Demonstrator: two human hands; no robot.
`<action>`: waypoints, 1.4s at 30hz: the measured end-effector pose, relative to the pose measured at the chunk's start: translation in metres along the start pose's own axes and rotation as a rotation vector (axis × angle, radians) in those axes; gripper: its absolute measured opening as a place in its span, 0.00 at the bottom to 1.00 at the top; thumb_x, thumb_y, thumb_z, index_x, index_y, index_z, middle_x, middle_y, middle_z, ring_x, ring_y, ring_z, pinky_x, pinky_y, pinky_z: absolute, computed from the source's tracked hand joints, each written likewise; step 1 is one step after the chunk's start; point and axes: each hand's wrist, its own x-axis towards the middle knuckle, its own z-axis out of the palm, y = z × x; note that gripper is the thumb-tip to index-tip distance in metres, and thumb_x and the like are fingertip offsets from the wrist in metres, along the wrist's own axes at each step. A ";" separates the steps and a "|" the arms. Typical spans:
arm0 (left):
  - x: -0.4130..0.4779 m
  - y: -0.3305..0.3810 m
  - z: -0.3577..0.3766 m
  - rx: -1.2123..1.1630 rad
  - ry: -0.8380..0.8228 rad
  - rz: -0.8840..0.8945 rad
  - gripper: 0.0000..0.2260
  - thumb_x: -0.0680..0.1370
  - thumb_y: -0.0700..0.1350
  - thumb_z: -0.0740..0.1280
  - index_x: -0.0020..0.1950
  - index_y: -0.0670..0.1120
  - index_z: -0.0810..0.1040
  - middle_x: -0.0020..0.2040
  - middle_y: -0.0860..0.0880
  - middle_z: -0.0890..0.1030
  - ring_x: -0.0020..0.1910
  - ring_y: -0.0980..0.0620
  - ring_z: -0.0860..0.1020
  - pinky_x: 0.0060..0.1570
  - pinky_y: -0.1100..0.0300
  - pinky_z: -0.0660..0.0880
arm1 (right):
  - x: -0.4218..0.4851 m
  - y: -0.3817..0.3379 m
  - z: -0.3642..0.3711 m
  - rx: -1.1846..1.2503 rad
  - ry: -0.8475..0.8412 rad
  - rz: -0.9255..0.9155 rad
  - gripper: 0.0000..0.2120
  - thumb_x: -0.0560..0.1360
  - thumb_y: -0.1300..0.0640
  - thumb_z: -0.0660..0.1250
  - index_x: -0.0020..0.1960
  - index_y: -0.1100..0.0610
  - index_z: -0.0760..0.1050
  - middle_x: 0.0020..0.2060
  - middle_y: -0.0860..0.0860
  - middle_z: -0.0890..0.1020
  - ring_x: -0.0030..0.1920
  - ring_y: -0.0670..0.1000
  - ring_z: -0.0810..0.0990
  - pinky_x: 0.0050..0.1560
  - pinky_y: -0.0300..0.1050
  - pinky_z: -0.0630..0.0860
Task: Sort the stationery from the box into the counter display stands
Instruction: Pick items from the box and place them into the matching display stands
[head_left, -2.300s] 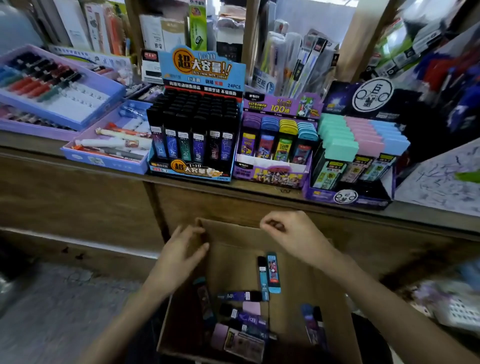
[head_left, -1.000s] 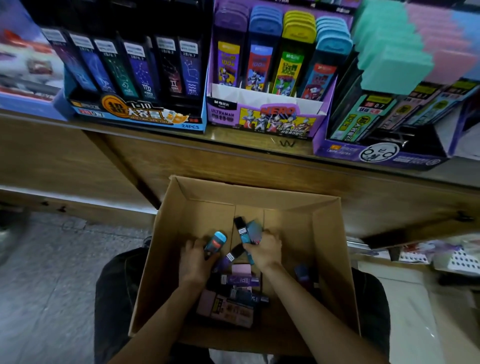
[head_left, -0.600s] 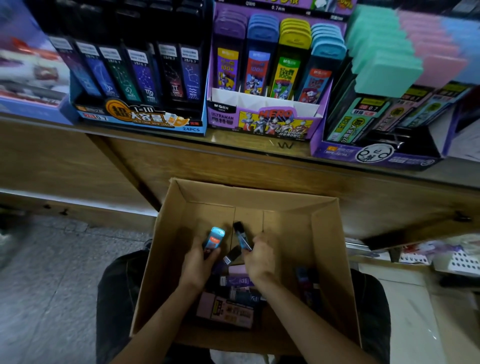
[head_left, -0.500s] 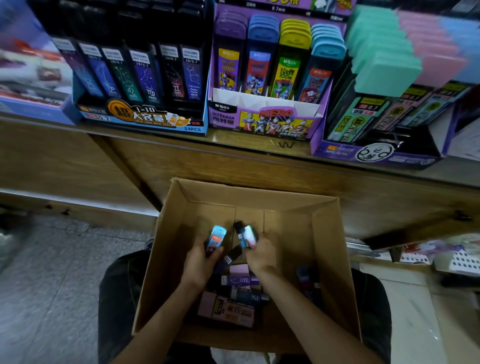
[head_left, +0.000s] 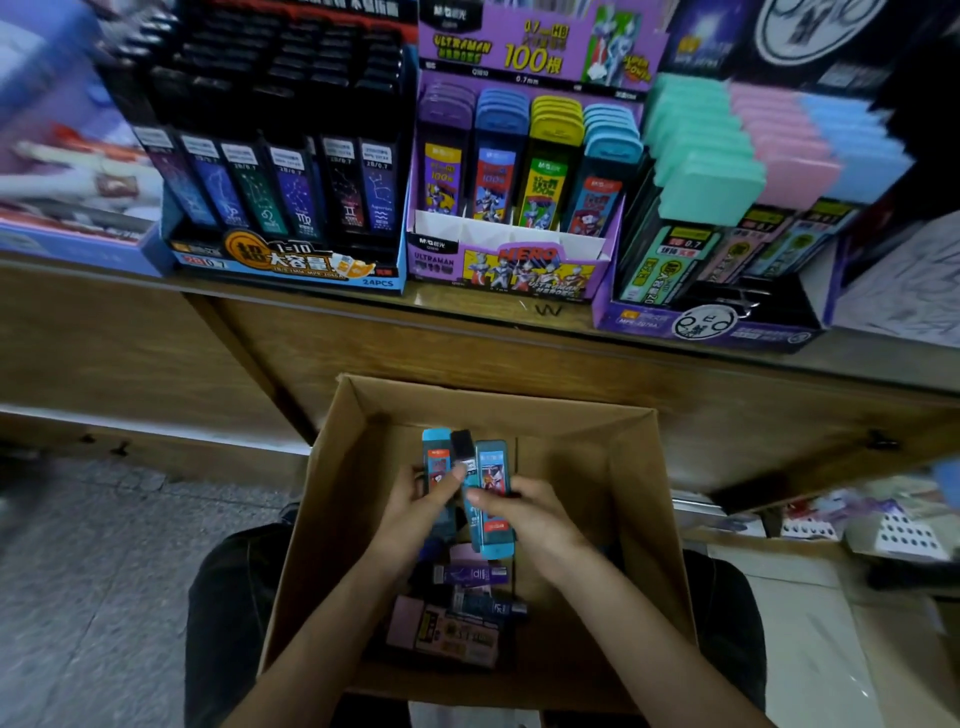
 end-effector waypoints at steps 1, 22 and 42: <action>-0.003 0.005 0.004 0.001 -0.018 0.034 0.23 0.65 0.57 0.73 0.56 0.52 0.72 0.55 0.47 0.80 0.53 0.48 0.81 0.56 0.45 0.77 | -0.007 -0.004 0.000 0.005 -0.014 -0.027 0.05 0.70 0.55 0.74 0.45 0.52 0.80 0.39 0.49 0.85 0.42 0.47 0.84 0.39 0.39 0.77; -0.054 0.099 0.007 0.009 0.009 0.534 0.06 0.78 0.42 0.64 0.54 0.46 0.75 0.44 0.50 0.84 0.43 0.54 0.83 0.39 0.65 0.78 | -0.091 -0.098 -0.037 -0.427 -0.021 -0.467 0.11 0.77 0.61 0.61 0.56 0.52 0.64 0.48 0.53 0.79 0.34 0.45 0.79 0.41 0.47 0.77; -0.087 0.174 0.019 0.030 -0.090 0.763 0.10 0.76 0.44 0.65 0.58 0.48 0.75 0.48 0.50 0.84 0.47 0.53 0.83 0.37 0.67 0.77 | -0.147 -0.271 -0.080 -0.690 0.440 -1.049 0.03 0.76 0.58 0.66 0.49 0.55 0.78 0.41 0.49 0.81 0.37 0.46 0.80 0.40 0.43 0.72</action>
